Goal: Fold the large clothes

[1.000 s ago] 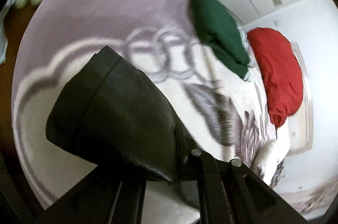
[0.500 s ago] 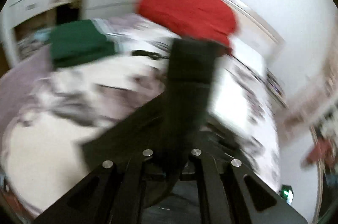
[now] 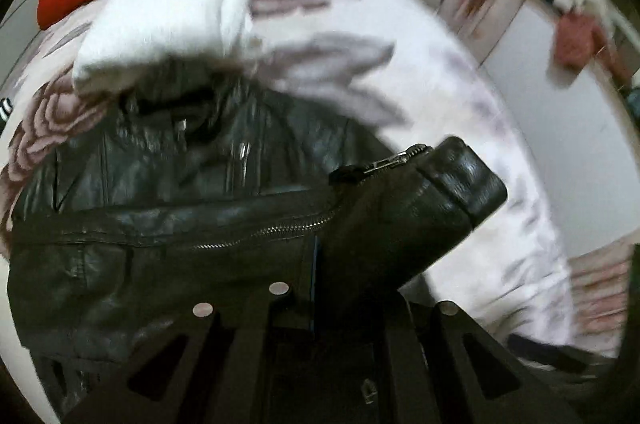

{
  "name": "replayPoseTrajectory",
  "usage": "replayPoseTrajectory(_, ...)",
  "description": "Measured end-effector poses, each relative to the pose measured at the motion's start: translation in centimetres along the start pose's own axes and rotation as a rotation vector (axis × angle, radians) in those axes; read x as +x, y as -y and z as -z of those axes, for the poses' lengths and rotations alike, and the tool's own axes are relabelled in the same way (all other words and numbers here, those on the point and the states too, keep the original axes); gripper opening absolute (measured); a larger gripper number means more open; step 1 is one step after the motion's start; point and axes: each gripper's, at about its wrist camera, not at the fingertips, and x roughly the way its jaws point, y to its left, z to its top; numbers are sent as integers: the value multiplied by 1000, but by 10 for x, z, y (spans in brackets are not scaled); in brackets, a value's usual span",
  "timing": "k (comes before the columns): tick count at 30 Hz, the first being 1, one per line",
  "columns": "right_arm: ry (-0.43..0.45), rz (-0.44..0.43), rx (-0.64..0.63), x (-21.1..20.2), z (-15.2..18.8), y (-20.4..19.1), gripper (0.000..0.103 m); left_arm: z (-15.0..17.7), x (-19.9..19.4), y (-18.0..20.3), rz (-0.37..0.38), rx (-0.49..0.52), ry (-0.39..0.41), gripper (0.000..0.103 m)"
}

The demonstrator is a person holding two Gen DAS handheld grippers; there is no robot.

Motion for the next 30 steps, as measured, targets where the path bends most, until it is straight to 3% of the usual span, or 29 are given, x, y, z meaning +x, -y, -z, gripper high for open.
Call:
replayPoseTrajectory(3,-16,-42,35,-2,-1,20,67,1,7,4,-4,-31,-49,12)
replayPoseTrajectory(5,-18,-84,58,-5,-2,30,69,3,3,3,-6,-30,-65,50)
replayPoseTrajectory(6,-18,-109,65,-8,-3,34,71,3,-5,2,3,-27,-49,63)
replayPoseTrajectory(7,-20,-130,71,-11,-4,37,78,2,-10,0,4,-21,-30,88)
replayPoseTrajectory(8,-20,-158,77,-14,-5,39,80,1,-17,1,-1,-10,-12,92)
replayPoseTrajectory(11,-23,-259,84,-22,-14,31,82,-1,-38,-5,-23,-23,23,92)
replayPoseTrajectory(14,-32,-331,58,-23,-30,6,82,1,-68,-44,-104,-105,64,92)
replayPoseTrajectory(19,-98,-393,17,5,-63,-46,82,22,-97,-142,-369,-258,56,92)
replayPoseTrajectory(22,-188,-328,-35,38,-77,-76,82,40,-83,-204,-487,-329,-28,92)
replayPoseTrajectory(23,-212,-292,-53,48,-79,-84,78,45,-76,-223,-510,-355,-45,92)
replayPoseTrajectory(24,-196,-248,-69,51,-78,-91,49,47,-71,-233,-522,-367,-62,92)
replayPoseTrajectory(25,-163,-172,-97,49,-77,-98,28,50,-62,-246,-523,-383,-86,92)
replayPoseTrajectory(28,-89,-164,-145,31,-72,-111,16,48,-52,-262,-513,-402,-83,94)
replayPoseTrajectory(30,-42,-180,-157,12,-68,-114,13,43,-41,-265,-503,-391,-97,94)
